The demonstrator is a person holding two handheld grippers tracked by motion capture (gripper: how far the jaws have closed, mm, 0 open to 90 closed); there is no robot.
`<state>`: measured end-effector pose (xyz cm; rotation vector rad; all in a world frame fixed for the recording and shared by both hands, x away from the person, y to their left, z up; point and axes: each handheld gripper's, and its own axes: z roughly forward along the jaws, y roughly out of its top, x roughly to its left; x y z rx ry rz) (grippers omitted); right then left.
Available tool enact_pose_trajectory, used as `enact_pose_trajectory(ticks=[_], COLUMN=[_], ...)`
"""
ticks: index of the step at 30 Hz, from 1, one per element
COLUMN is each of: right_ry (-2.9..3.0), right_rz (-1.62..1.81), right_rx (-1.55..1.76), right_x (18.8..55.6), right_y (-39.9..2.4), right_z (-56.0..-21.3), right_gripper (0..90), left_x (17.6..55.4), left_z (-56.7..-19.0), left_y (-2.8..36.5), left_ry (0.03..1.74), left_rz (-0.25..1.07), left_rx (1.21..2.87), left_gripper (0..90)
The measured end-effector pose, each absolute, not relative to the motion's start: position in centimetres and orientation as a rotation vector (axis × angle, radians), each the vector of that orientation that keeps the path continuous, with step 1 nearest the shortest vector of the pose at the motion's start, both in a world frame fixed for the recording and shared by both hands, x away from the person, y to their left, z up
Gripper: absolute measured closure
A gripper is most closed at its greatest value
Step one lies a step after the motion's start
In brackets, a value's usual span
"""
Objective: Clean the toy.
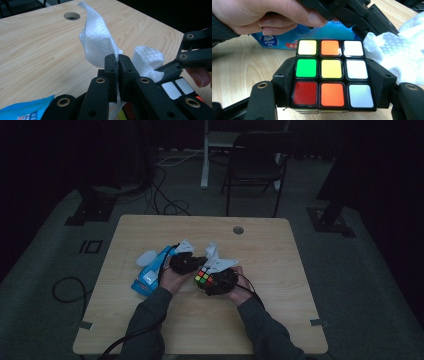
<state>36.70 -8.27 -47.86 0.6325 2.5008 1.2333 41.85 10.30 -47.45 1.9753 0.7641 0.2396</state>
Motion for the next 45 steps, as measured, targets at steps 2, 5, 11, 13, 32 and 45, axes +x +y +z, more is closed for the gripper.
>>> enact_pose_trajectory(ticks=[2, 5, 11, 13, 32, 45], right_ry=[2.499, 2.495, 2.484, 2.478, 2.407, 2.36], right_rz=[1.234, 1.235, 1.228, 1.224, 1.208, 1.179], right_rx=[0.631, 0.644, 0.685, 0.706, 0.887, 0.986], right_x=[36.7, 36.9, 37.2, 37.3, 39.1, 40.4], right_y=[-8.3, -8.5, -9.1, -9.3, -9.8, -9.7], right_z=[-47.8, -47.9, -48.1, -48.1, -47.9, -47.7], right_gripper=[33.9, 33.9, 33.9, 33.9, 33.9, 33.9], left_x=[41.9, 41.8, 41.6, 41.4, 39.5, 36.9], left_z=[-47.5, -47.3, -47.1, -47.0, -47.0, -48.2], left_y=[10.4, 10.7, 11.6, 11.8, 12.9, 11.5], left_ry=[0.767, 0.78, 0.793, 0.795, 0.795, 0.761], left_rz=[0.241, 0.253, 0.27, 0.277, 0.33, 0.39], left_rx=[1.973, 1.96, 1.933, 1.925, 1.903, 1.945], left_gripper=[87.2, 87.2, 87.3, 87.3, 87.2, 87.2])
